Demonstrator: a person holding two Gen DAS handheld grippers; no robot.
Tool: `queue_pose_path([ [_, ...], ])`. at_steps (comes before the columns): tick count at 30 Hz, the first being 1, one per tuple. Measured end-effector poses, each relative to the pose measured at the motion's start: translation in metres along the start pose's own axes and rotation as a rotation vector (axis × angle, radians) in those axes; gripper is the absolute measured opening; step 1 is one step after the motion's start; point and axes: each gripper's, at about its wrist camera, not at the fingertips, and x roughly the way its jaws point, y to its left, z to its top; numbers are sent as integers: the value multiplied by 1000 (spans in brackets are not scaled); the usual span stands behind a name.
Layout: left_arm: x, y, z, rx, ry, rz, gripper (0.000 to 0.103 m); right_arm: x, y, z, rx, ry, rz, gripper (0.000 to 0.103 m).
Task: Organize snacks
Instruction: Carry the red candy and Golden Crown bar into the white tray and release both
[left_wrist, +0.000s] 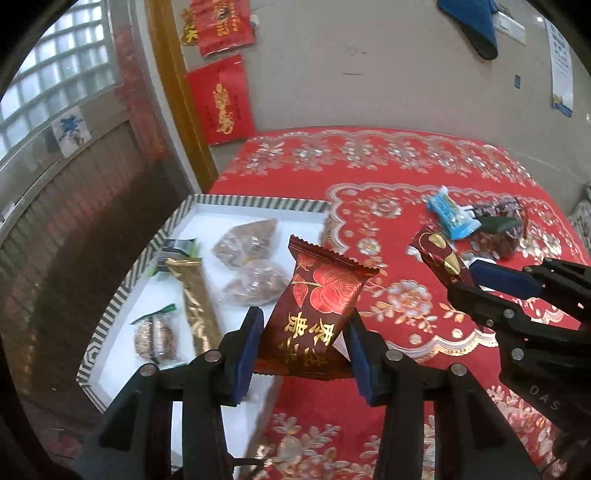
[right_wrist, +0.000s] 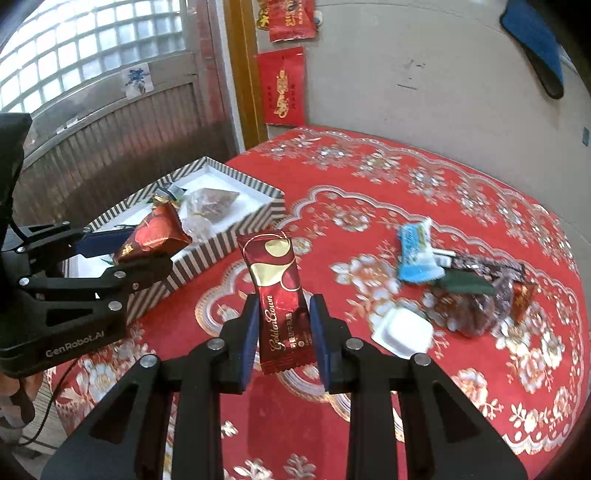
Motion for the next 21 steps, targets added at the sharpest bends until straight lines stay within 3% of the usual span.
queue_pose_path([
  [11, 2, 71, 13, -100, -1, 58, 45, 31, 42, 40, -40, 1, 65, 25],
  [21, 35, 127, 6, -197, 55, 115, 45, 76, 83, 66, -73, 48, 126, 25],
])
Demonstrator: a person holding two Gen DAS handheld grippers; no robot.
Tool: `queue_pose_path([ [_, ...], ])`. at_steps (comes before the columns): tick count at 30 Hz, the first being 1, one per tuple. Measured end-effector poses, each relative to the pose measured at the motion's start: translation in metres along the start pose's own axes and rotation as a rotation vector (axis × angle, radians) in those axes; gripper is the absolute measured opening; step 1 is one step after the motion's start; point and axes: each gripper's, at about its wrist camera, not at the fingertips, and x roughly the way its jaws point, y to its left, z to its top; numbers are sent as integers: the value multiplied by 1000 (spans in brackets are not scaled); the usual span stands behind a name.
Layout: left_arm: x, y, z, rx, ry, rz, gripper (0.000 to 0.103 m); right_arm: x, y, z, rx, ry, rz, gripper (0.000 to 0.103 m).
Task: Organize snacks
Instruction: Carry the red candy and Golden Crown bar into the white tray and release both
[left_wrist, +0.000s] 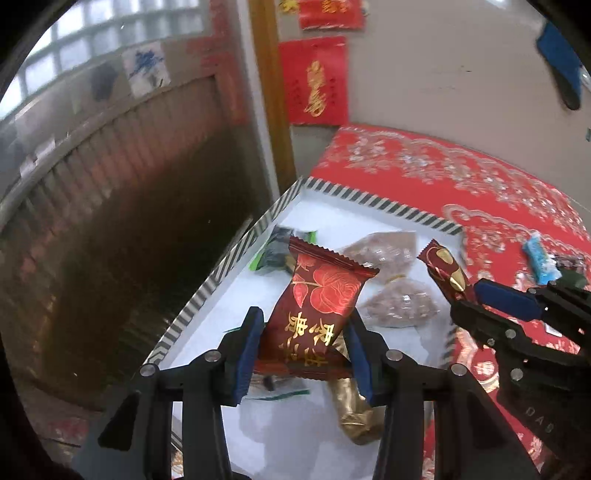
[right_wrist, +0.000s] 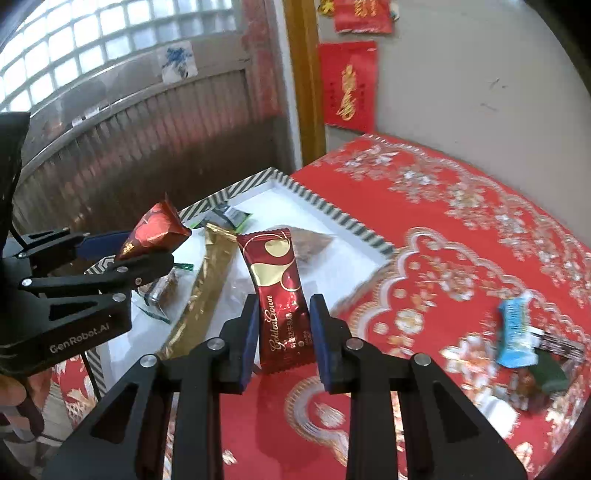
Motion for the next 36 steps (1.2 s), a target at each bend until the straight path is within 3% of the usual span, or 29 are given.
queue_pose_path([
  [11, 29, 14, -14, -32, 46, 32, 45, 53, 28, 0, -24, 84, 30, 25],
  [27, 39, 13, -22, -40, 59, 55, 46, 65, 35, -11, -19, 121, 39, 25],
  [32, 37, 16, -22, -68, 41, 55, 47, 67, 30, -12, 18, 123, 96, 28],
  [36, 35, 17, -23, -79, 33, 49, 60, 63, 27, -12, 53, 110, 129, 31],
])
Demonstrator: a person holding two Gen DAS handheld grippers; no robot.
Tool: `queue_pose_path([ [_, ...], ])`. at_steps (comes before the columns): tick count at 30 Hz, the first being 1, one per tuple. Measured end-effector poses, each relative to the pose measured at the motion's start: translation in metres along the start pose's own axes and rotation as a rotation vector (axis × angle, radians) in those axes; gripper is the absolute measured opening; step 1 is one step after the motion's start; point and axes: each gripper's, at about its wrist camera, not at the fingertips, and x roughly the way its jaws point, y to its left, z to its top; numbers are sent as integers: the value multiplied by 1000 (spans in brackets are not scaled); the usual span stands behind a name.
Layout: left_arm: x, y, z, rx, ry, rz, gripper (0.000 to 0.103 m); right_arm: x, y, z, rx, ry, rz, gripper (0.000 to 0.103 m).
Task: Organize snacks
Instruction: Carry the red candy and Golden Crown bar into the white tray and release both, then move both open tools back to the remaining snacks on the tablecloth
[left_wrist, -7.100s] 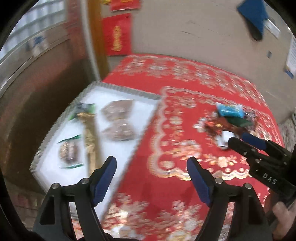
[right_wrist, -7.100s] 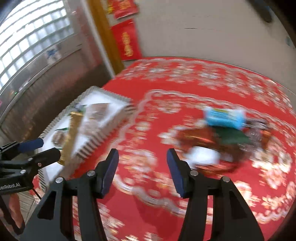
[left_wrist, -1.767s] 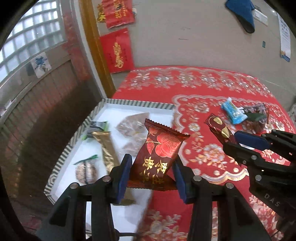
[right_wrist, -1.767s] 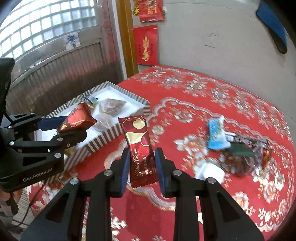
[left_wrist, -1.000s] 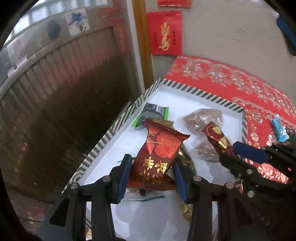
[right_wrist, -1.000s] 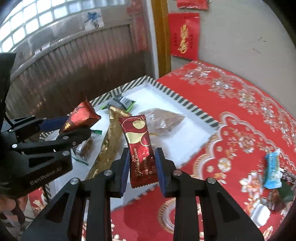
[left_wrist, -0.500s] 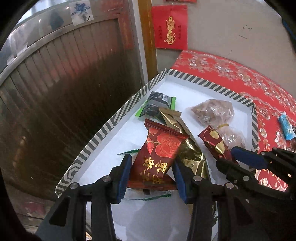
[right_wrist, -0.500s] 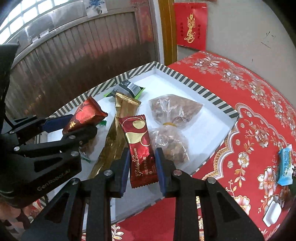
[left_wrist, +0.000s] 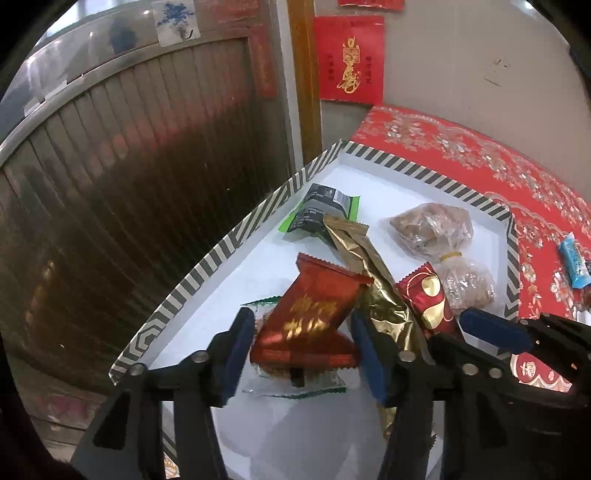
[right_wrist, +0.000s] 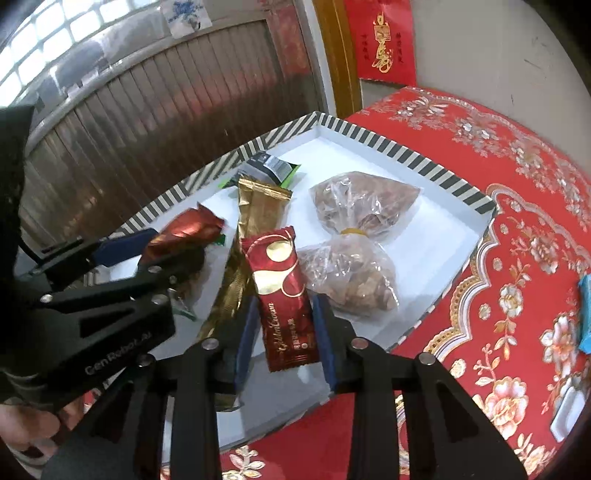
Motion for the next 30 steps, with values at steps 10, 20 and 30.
queue_pose_path([
  [10, -61, -15, -11, 24, -243, 65, 83, -48, -7, -9, 12, -128, -2, 41],
  [20, -144, -69, -49, 85, -580, -12, 92, -143, -37, -59, -18, -315, -191, 59],
  [30, -189, -160, -92, 228, -704, -164, 95, -217, -77, -118, -22, -347, -400, 59],
])
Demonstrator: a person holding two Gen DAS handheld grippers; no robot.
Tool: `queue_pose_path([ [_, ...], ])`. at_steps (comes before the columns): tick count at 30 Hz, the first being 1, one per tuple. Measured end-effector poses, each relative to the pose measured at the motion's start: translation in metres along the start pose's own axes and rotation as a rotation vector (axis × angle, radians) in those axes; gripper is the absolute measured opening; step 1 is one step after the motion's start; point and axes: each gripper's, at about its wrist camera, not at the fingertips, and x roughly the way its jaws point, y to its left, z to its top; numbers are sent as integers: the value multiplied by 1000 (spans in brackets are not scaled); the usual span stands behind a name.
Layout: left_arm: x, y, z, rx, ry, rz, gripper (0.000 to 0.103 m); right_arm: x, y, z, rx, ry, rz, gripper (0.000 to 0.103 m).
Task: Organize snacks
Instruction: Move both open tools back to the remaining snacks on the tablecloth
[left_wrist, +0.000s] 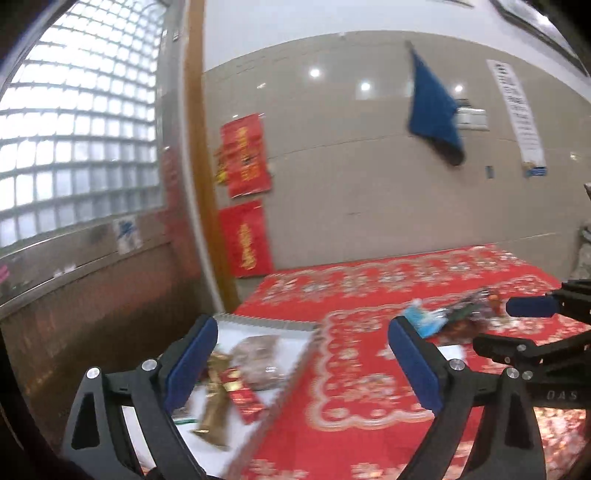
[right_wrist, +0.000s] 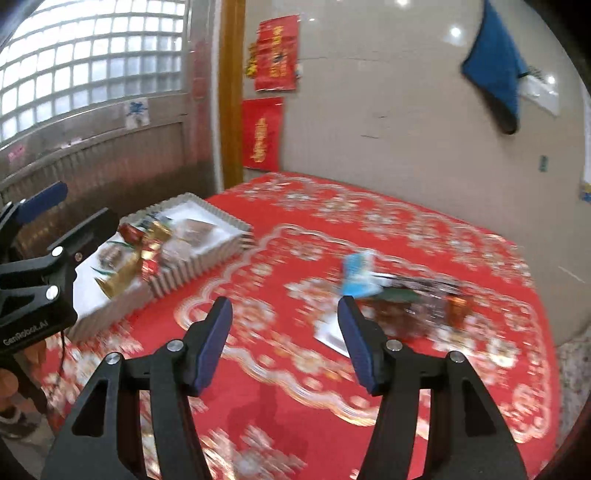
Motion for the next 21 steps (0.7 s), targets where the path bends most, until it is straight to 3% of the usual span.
queue_pose_path([
  [5, -10, -41, 2, 32, -47, -78, 95, -36, -39, -21, 14, -20, -97, 68],
  [8, -14, -64, 4, 61, -59, -110, 95, -53, -55, -31, 14, -33, -140, 69],
  [17, -8, -116, 6, 103, -22, -201, 95, -80, -94, -48, 81, -41, -229, 69],
  [21, 4, -126, 4, 100, 13, -229, 95, -82, -104, -51, 105, -40, -265, 76],
])
